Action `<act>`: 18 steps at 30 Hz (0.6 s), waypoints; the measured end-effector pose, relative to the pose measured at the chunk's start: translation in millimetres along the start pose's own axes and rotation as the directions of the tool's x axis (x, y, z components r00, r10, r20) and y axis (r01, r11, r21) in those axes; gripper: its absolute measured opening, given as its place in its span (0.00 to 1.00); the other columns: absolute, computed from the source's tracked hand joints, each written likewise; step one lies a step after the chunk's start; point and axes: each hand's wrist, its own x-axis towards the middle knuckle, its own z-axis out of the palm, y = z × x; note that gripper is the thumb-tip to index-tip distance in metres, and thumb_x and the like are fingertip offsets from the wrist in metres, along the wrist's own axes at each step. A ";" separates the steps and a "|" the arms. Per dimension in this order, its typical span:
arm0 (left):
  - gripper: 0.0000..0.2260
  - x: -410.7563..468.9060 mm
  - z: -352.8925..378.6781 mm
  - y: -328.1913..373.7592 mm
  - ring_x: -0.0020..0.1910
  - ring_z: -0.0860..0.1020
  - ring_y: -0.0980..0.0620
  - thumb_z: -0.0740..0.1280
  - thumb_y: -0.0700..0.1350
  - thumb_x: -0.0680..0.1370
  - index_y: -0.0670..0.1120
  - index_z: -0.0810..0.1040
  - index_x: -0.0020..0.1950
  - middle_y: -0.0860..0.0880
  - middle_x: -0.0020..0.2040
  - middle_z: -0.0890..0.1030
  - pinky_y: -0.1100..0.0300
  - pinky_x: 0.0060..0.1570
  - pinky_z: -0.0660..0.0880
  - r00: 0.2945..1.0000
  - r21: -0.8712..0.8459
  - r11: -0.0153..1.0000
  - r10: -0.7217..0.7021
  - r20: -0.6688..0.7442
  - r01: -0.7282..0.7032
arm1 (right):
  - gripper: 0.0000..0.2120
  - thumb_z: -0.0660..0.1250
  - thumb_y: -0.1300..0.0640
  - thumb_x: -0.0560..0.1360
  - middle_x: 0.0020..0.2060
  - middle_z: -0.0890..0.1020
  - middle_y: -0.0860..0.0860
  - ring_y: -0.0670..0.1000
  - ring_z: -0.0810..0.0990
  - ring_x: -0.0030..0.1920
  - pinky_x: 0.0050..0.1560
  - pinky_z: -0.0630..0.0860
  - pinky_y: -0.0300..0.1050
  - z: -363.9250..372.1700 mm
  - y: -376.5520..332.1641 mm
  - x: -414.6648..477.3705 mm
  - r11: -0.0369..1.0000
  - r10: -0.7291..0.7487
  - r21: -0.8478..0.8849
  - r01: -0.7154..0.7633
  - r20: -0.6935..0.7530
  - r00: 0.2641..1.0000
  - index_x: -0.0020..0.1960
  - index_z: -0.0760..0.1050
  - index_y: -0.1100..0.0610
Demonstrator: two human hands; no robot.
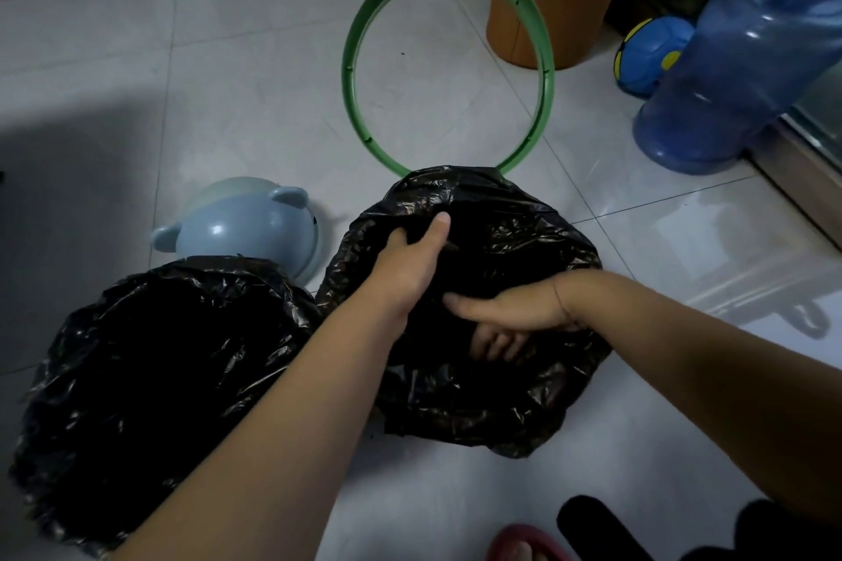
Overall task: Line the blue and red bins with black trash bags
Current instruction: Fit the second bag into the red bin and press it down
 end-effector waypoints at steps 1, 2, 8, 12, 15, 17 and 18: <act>0.28 -2.5 1.6 0.2 0.55 0.78 0.49 0.59 0.62 0.77 0.44 0.70 0.69 0.47 0.59 0.78 0.53 0.59 0.72 1.000 -0.027 0.999 -0.025 -0.013 0.024 | 0.42 0.40 0.28 0.71 0.56 0.81 0.51 0.46 0.80 0.53 0.54 0.74 0.40 -6.8 -1.1 -0.5 0.994 -0.061 0.084 0.069 -0.093 0.994 0.62 0.76 0.55; 0.26 -5.3 3.1 -0.1 0.49 0.78 0.50 0.59 0.62 0.77 0.44 0.72 0.66 0.47 0.53 0.80 0.56 0.53 0.74 0.995 -0.085 0.992 -0.095 -0.001 0.095 | 0.40 0.40 0.28 0.72 0.57 0.80 0.50 0.47 0.79 0.57 0.56 0.73 0.41 -13.8 -2.5 0.4 0.978 -0.103 0.162 0.132 -0.178 0.979 0.61 0.77 0.53; 0.15 -27.5 9.4 -26.0 0.25 0.80 0.50 0.61 0.51 0.80 0.41 0.80 0.43 0.45 0.29 0.82 0.63 0.26 0.77 0.864 -0.137 0.875 -0.413 0.290 0.464 | 0.36 0.45 0.32 0.76 0.72 0.67 0.52 0.52 0.64 0.72 0.73 0.55 0.48 -32.2 -11.0 14.2 0.929 -0.111 0.286 0.236 -0.392 0.913 0.72 0.65 0.55; 0.13 -23.3 4.5 -29.8 0.20 0.78 0.51 0.62 0.47 0.80 0.41 0.78 0.40 0.46 0.24 0.80 0.65 0.20 0.74 0.891 -0.150 0.886 -0.408 0.198 0.439 | 0.38 0.46 0.29 0.73 0.72 0.67 0.53 0.54 0.66 0.71 0.71 0.60 0.51 -30.6 -16.1 22.1 0.935 -0.085 0.274 0.226 -0.446 0.891 0.72 0.64 0.53; 0.14 -9.1 11.7 -24.0 0.25 0.79 0.50 0.59 0.48 0.81 0.43 0.79 0.43 0.47 0.25 0.80 0.64 0.26 0.76 0.905 -0.271 0.863 -0.398 0.151 0.426 | 0.37 0.42 0.27 0.72 0.54 0.79 0.56 0.51 0.78 0.45 0.50 0.71 0.47 -22.8 -26.7 30.8 0.939 -0.052 0.302 0.164 -0.346 0.937 0.55 0.76 0.53; 0.19 2.8 17.0 -25.5 0.43 0.82 0.44 0.55 0.54 0.82 0.42 0.79 0.55 0.45 0.41 0.83 0.56 0.44 0.77 0.886 -0.403 0.793 -0.445 0.129 0.457 | 0.38 0.40 0.27 0.72 0.55 0.76 0.56 0.55 0.78 0.46 0.51 0.71 0.50 -13.2 -28.7 42.5 0.919 -0.014 0.385 0.086 -0.185 0.983 0.55 0.75 0.53; 0.23 7.4 18.3 -28.6 0.51 0.80 0.41 0.54 0.56 0.81 0.41 0.77 0.62 0.44 0.51 0.81 0.51 0.49 0.75 0.869 -0.435 0.763 -0.482 0.112 0.479 | 0.40 0.39 0.27 0.72 0.63 0.73 0.56 0.60 0.75 0.59 0.61 0.68 0.57 -8.7 -27.1 48.7 0.921 0.019 0.387 0.035 -0.134 0.991 0.65 0.70 0.54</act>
